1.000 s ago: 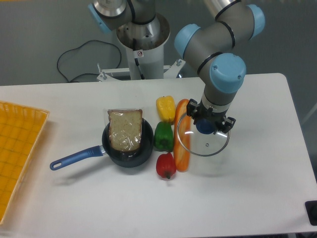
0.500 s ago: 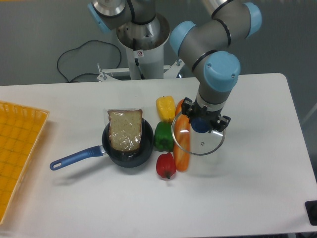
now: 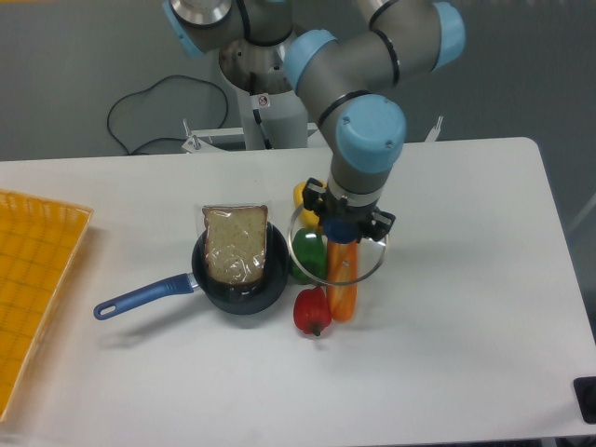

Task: Close the pot lid
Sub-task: 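Carry the held glass lid toward the blue-handled pan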

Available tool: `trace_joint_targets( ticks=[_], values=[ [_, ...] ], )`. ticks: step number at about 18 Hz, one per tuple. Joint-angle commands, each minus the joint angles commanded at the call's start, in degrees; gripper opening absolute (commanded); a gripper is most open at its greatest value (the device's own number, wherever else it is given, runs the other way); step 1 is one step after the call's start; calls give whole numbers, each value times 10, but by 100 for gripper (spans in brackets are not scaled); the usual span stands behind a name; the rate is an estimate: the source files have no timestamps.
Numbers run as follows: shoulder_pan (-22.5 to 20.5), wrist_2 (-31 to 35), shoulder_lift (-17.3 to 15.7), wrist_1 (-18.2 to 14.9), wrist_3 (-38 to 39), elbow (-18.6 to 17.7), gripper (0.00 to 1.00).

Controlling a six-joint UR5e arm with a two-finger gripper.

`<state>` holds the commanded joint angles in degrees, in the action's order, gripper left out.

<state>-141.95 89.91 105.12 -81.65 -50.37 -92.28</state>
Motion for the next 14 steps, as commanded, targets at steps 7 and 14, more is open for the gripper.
trace_joint_targets(
  ticks=[7, 14],
  values=[
    [60, 21, -4, -36, 47, -1, 49],
    [82, 21, -4, -49, 70, -3, 49]
  ],
)
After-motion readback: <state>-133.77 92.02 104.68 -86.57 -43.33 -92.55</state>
